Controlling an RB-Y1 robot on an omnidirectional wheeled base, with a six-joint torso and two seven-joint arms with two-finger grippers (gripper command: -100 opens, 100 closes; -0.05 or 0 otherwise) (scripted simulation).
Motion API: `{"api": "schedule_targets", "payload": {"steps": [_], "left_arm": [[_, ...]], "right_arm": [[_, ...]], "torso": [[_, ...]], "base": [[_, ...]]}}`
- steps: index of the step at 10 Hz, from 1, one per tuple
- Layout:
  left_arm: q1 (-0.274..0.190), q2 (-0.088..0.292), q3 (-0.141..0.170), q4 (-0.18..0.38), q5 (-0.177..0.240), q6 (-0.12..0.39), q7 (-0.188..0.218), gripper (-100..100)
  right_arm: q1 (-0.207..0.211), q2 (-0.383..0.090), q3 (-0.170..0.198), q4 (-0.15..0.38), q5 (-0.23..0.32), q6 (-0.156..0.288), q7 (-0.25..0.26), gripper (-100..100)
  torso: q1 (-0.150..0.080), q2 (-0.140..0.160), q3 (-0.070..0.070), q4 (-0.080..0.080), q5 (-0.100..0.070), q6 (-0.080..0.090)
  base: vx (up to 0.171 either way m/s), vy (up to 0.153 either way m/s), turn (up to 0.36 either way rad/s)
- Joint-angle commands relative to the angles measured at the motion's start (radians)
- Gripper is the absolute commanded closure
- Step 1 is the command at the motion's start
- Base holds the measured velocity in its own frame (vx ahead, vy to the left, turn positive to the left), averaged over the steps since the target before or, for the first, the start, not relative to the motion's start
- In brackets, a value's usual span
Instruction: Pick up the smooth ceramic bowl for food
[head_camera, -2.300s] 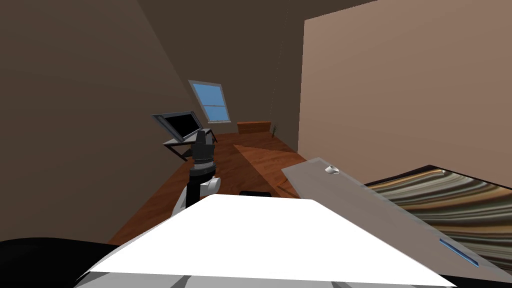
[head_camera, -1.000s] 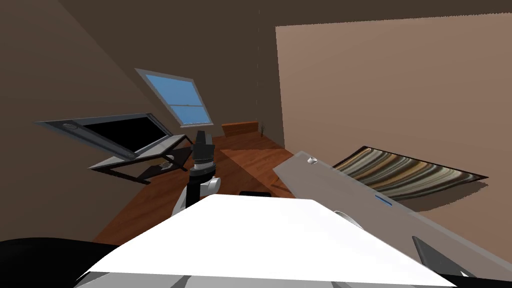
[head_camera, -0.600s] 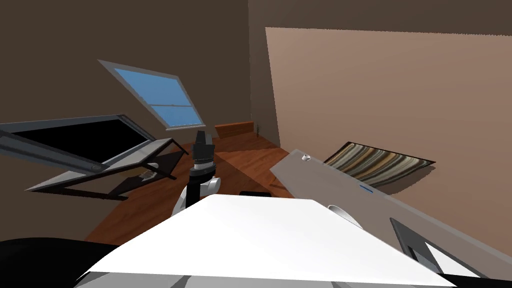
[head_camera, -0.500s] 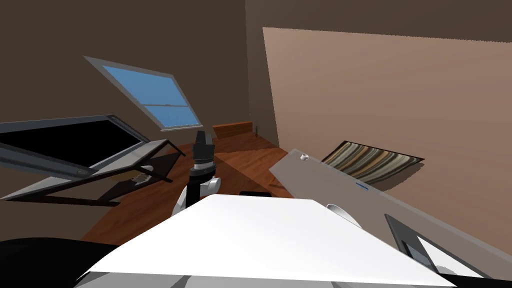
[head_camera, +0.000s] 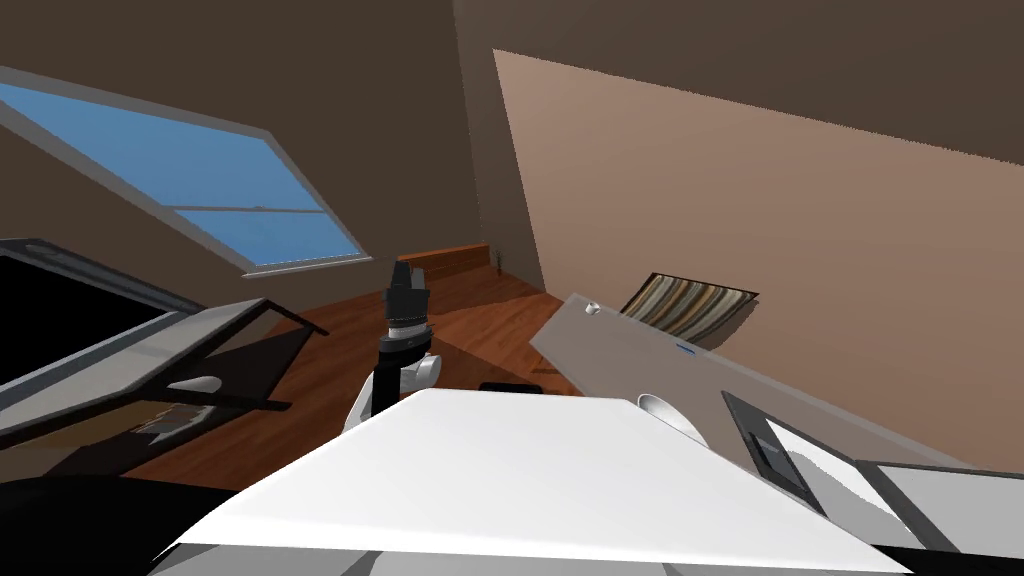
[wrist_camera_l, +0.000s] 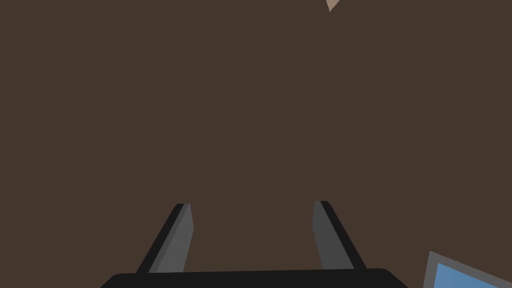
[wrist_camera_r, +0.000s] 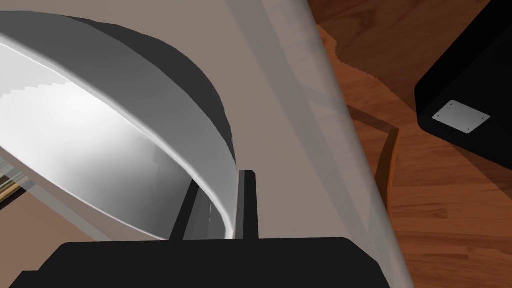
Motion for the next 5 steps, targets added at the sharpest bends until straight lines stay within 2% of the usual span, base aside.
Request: {"api": "schedule_targets", "payload": {"steps": [1,2,3,4,5], "left_arm": [[0.0,0.0,0.0,0.0,0.0,0.0,0.0,0],[0.0,0.0,0.0,0.0,0.0,0.0,0.0,0],[0.0,0.0,0.0,0.0,0.0,0.0,0.0,0],[0.0,0.0,0.0,0.0,0.0,0.0,0.0,0],[0.0,0.0,0.0,0.0,0.0,0.0,0.0,0]], "right_arm": [[0.0,-0.01,0.008,-0.033,-0.006,0.008,0.022,100],[0.004,-0.033,0.022,-0.072,-0.019,0.03,0.059,100],[0.004,-0.033,0.022,-0.094,-0.019,0.03,0.059,100],[0.007,-0.031,0.018,-0.078,-0.016,0.025,0.054,100],[0.008,-0.031,0.019,-0.082,-0.016,0.026,0.056,0]], "torso": [[0.0,0.0,0.0,0.0,0.0,0.0],[0.0,0.0,0.0,0.001,0.0,-0.002],[0.001,0.0,0.0,0.0,0.0,0.001],[0.001,0.002,0.001,0.001,0.0,-0.001],[0.001,0.004,0.003,0.001,0.001,-0.002]], "base": [[0.107,0.001,-0.173],[0.118,0.013,-0.369],[0.088,0.019,-0.204],[0.028,0.009,-0.008],[0.007,0.003,0.005]]}}
